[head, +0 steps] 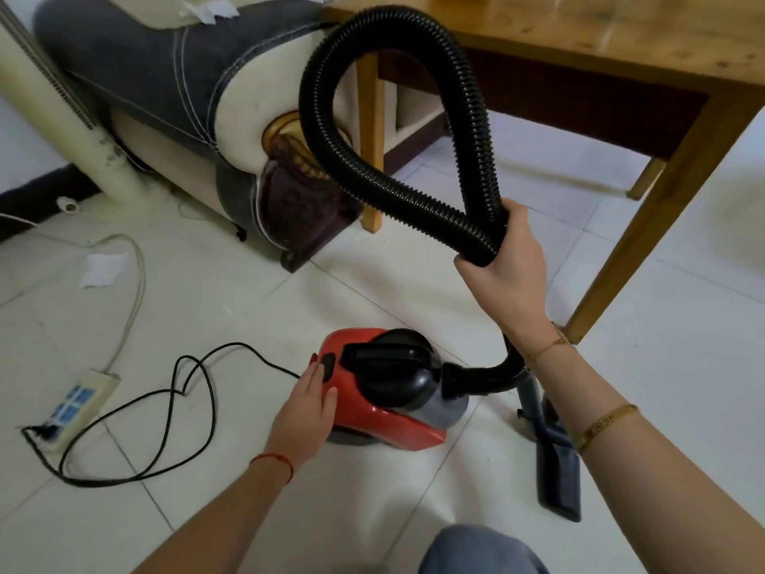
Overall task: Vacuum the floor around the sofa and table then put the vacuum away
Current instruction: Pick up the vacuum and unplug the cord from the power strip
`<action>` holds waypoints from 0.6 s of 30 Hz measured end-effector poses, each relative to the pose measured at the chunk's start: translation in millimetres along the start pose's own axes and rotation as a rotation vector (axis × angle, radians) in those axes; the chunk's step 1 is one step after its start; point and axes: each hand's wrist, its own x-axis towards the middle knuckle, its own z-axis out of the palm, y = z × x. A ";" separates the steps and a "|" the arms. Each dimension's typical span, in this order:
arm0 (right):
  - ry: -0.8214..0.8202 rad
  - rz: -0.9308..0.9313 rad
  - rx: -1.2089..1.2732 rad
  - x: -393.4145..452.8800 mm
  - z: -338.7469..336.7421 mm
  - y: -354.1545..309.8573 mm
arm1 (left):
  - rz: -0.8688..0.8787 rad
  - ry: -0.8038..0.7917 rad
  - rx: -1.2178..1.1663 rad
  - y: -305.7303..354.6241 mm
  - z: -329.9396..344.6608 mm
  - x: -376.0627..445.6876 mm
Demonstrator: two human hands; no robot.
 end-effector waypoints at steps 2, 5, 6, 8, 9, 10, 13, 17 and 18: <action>0.012 -0.012 -0.001 -2.5 0.9 0.9 | 0.014 -0.009 0.027 -1.7 1.3 4.2; 0.023 -0.016 0.001 -3.7 1.5 1.2 | 0.004 -0.018 0.035 -3.0 4.4 9.0; 0.024 -0.011 0.002 -3.6 1.5 1.1 | -0.002 -0.021 0.035 -3.4 5.6 10.7; 0.025 -0.006 0.007 -4.5 1.9 1.3 | -0.010 -0.027 0.048 -3.9 8.9 12.9; 0.027 -0.004 0.009 -4.8 2.1 1.3 | -0.009 -0.027 0.055 -3.2 10.1 13.2; 0.029 -0.001 0.010 -5.0 2.4 1.3 | -0.010 -0.022 0.056 -2.8 11.2 13.6; 0.034 0.010 0.011 -4.8 2.5 1.5 | -0.022 -0.002 0.055 -2.7 14.0 15.7; 0.038 0.021 0.015 -5.2 1.1 2.7 | -0.045 0.002 0.046 -0.7 15.0 21.1; 0.036 0.023 0.017 -5.5 1.6 2.3 | -0.052 -0.001 0.054 -0.2 14.6 20.9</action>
